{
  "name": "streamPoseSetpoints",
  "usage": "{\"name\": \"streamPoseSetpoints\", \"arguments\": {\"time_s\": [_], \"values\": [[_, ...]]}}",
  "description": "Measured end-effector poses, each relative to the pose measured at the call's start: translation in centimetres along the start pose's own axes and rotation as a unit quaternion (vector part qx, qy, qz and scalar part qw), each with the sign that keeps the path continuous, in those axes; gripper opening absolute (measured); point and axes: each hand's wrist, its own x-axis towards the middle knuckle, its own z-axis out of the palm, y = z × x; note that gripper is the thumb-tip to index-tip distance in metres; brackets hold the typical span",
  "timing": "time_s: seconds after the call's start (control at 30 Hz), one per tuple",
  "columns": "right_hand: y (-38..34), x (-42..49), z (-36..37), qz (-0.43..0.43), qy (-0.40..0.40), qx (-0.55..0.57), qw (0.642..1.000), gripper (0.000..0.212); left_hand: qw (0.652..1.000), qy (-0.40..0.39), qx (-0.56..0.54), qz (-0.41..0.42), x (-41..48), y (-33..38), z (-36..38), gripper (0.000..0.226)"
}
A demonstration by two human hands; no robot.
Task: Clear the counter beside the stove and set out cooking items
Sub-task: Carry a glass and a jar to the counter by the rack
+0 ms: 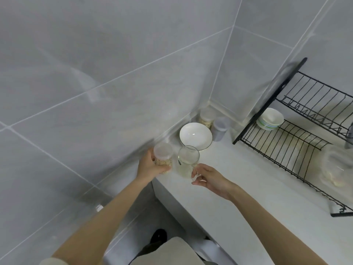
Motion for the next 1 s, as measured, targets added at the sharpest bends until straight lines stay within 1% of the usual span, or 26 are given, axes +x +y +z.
{"name": "streamPoseSetpoints", "arguments": {"time_s": [0.1,0.33,0.47,0.6,0.77,1.0], "values": [[0.0,1.2,-0.3,0.005,-0.007,0.0,1.0,0.026,1.0,-0.002,0.0,0.008,1.2,-0.5,-0.1,0.082],[-0.6,3.7,0.2,0.014,-0.022,-0.035,0.999,0.027,1.0,-0.001,0.016,0.014,2.1,-1.1,-0.8,0.072],[-1.3,4.7,0.8,0.018,-0.031,-0.06,0.998,0.027,1.0,0.003,0.024,0.019,2.1,-2.0,-0.9,0.072],[-2.0,5.9,1.2,0.011,-0.028,-0.059,0.998,0.026,0.998,0.0,0.059,0.02,2.0,-2.7,-1.0,0.069],[-2.8,6.6,2.3,-0.002,-0.007,-0.037,0.999,0.021,0.999,0.011,0.05,0.0,1.2,-3.0,-1.1,0.064],[-3.3,6.3,3.6,-0.006,0.054,-0.016,0.998,0.018,0.998,0.037,0.043,-0.02,0.0,-2.6,-0.8,0.058]]}}
